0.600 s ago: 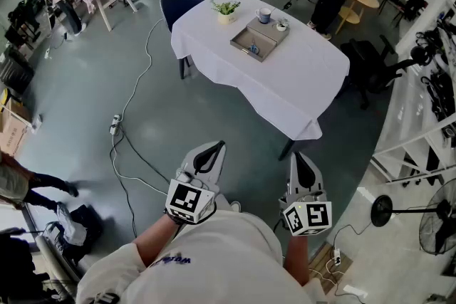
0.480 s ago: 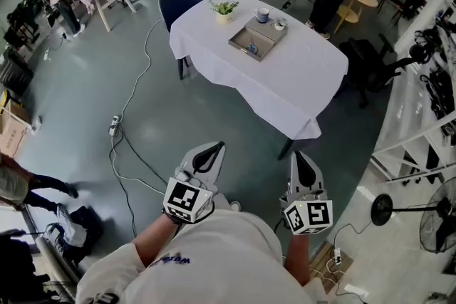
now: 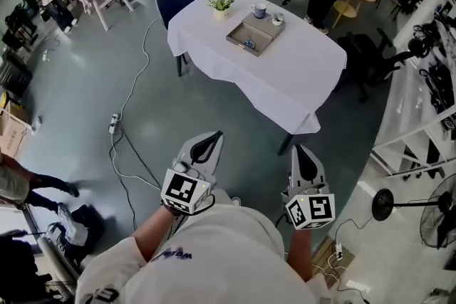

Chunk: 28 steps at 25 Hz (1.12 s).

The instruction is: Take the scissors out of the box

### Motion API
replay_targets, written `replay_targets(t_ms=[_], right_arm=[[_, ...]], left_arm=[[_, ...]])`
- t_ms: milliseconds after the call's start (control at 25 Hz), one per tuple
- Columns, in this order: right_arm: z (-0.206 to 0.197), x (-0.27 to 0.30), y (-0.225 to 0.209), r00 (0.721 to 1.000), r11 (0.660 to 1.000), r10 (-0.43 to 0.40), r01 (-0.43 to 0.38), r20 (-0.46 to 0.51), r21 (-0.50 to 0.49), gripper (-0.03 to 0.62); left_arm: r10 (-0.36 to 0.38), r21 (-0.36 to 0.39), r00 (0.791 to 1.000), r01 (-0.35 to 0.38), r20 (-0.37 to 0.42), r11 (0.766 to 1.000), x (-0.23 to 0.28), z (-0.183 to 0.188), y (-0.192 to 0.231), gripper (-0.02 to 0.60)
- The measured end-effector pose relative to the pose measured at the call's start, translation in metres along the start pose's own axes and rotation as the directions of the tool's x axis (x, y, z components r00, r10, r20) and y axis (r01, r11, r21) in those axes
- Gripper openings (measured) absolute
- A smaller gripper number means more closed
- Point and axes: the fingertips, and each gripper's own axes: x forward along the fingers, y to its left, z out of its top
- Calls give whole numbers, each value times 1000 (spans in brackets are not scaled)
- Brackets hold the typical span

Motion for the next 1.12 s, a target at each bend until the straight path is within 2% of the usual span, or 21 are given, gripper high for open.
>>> replay_targets(t_ms=[480, 680, 800, 1000, 1120], right_arm=[[2, 3, 8, 999, 998, 47, -47, -8, -37, 21], [5, 0, 5, 999, 999, 51, -51, 5, 3, 50], [10, -4, 5, 998, 998, 56, -57, 23, 18, 80], [13, -9, 0, 998, 999, 54, -54, 19, 6, 148], [15, -15, -5, 999, 999, 33, -33, 18, 3, 162]], left_arm=[[48, 28, 999, -48, 14, 998, -4, 3, 6, 3], [36, 45, 998, -38, 42, 998, -5, 11, 0, 12], [29, 56, 998, -32, 51, 998, -4, 14, -3, 76], [10, 102, 998, -16, 55, 995, -3, 21, -9, 135], [4, 128, 999, -10, 51, 992, -9, 24, -9, 177]])
